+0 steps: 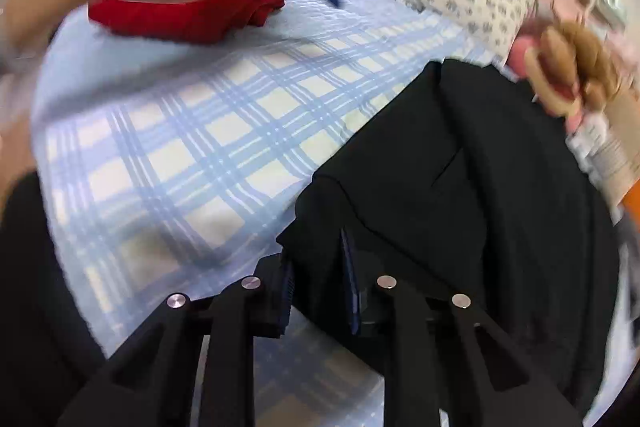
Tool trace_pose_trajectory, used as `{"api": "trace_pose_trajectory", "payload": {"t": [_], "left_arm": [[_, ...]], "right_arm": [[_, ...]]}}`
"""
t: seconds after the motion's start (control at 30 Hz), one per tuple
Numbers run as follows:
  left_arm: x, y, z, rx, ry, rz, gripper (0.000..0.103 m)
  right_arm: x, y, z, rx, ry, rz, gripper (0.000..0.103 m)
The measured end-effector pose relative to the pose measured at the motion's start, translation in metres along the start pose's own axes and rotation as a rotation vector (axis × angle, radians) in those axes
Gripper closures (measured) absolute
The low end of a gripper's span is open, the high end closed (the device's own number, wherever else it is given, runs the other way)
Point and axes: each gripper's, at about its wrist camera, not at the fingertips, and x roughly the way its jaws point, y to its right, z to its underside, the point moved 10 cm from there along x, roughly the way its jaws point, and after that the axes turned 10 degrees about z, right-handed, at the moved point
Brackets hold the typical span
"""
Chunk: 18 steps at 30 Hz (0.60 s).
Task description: Fold large clothes
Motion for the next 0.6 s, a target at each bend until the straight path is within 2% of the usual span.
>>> {"api": "trace_pose_trajectory", "payload": {"t": [0.07, 0.13, 0.2, 0.33, 0.43, 0.5, 0.53, 0.6], "left_arm": [[0.030, 0.002, -0.025, -0.026, -0.018, 0.029, 0.008], [0.063, -0.007, -0.047, -0.044, -0.048, 0.012, 0.008], [0.094, -0.019, -0.069, -0.010, -0.089, -0.063, 0.008], [0.144, -0.021, -0.098, 0.076, -0.210, -0.074, 0.008], [0.176, -0.024, -0.108, 0.151, -0.296, -0.122, 0.008], [0.203, -0.028, -0.101, 0.164, -0.401, -0.137, 0.008], [0.213, -0.029, -0.097, 0.185, -0.446, -0.148, 0.003], [0.225, -0.018, -0.091, 0.251, -0.492, -0.139, 0.003]], "right_arm": [[-0.001, 0.005, 0.000, 0.066, -0.011, -0.085, 0.082], [-0.001, 0.008, 0.000, 0.104, -0.014, -0.128, 0.082], [-0.001, 0.009, -0.001, 0.121, -0.011, -0.157, 0.082], [0.002, 0.009, -0.001, 0.130, 0.004, -0.198, 0.081], [0.003, 0.012, 0.000, 0.142, 0.012, -0.231, 0.083], [0.004, 0.014, 0.000, 0.160, 0.011, -0.263, 0.084], [0.004, 0.016, 0.000, 0.165, 0.010, -0.272, 0.084], [0.004, 0.017, 0.000, 0.180, 0.011, -0.290, 0.083]]}}
